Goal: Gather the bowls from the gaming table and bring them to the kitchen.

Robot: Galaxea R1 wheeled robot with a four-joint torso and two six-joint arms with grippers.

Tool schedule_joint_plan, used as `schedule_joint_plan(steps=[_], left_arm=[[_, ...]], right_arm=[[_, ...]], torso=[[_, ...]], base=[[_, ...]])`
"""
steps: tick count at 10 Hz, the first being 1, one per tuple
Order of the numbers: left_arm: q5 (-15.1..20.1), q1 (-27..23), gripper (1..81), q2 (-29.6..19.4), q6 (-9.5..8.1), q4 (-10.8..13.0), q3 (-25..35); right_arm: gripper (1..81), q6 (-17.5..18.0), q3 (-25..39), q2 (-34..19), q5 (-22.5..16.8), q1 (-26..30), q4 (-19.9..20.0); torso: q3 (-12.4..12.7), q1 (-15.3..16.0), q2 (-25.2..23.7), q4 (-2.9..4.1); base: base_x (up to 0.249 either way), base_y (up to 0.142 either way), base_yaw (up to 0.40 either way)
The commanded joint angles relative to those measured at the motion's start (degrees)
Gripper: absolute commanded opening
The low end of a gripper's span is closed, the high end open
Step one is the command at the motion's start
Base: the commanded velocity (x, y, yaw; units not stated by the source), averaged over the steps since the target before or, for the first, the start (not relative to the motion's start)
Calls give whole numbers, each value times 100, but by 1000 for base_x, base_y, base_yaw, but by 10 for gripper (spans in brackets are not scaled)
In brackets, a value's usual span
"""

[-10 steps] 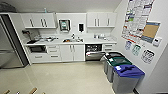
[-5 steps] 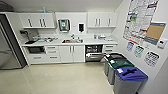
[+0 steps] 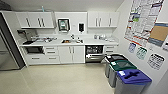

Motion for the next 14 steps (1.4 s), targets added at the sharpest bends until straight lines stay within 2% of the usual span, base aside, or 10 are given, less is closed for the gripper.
schedule_joint_plan(steps=[1, 14], left_arm=[[260, -229, 10, -53, 12, 29, -31], [252, -221, 10, -44, 13, 29, -22]], right_arm=[[10, -12, -23, -73, -269, 183, -45], [10, -12, -23, -73, -269, 165, -45]], torso=[[0, 0, 0, 0], [0, 5, 0, 0]], base=[[133, 0, 0], [118, 0, 0]])
